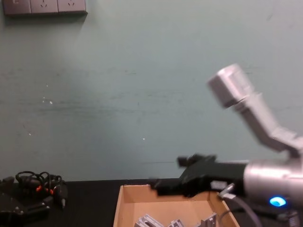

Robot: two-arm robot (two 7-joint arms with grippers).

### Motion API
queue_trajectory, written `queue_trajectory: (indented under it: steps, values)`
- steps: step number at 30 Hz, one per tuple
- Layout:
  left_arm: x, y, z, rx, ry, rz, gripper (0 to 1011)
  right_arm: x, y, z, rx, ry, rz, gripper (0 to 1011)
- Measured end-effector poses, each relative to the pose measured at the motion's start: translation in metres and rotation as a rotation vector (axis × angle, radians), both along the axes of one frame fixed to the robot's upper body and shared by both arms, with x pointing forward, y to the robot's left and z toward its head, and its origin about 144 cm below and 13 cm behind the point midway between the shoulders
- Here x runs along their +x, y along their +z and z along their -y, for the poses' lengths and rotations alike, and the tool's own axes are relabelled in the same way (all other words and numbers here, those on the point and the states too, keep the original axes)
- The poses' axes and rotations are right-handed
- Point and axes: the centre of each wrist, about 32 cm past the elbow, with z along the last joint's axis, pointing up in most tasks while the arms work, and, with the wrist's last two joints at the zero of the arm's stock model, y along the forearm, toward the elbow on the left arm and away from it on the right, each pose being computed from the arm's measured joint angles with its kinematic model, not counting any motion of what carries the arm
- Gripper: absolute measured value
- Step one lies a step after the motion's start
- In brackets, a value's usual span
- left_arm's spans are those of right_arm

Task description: Use one hand to pick up the angle iron from the table and place it into the box.

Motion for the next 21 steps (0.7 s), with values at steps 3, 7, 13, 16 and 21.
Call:
queue_trajectory:
  steps: [3, 7, 13, 16, 21]
  values:
    - [0.000, 0.000, 0.000, 0.000, 0.000, 0.000, 1011, -0.013, 0.004, 0.015, 0.033, -0.025, 0.060, 1004]
    - [0.000, 0.000, 0.000, 0.000, 0.000, 0.000, 1011, -0.030, 0.007, 0.037, 0.070, -0.054, 0.123, 1004]
    - [0.000, 0.000, 0.000, 0.000, 0.000, 0.000, 1011, -0.054, -0.001, 0.071, 0.076, -0.116, 0.191, 1004]
    - [0.000, 0.000, 0.000, 0.000, 0.000, 0.000, 1012, -0.065, -0.009, 0.085, 0.073, -0.154, 0.204, 1004]
    - [0.000, 0.000, 0.000, 0.000, 0.000, 0.000, 1011, -0.077, -0.022, 0.103, 0.074, -0.210, 0.211, 1004]
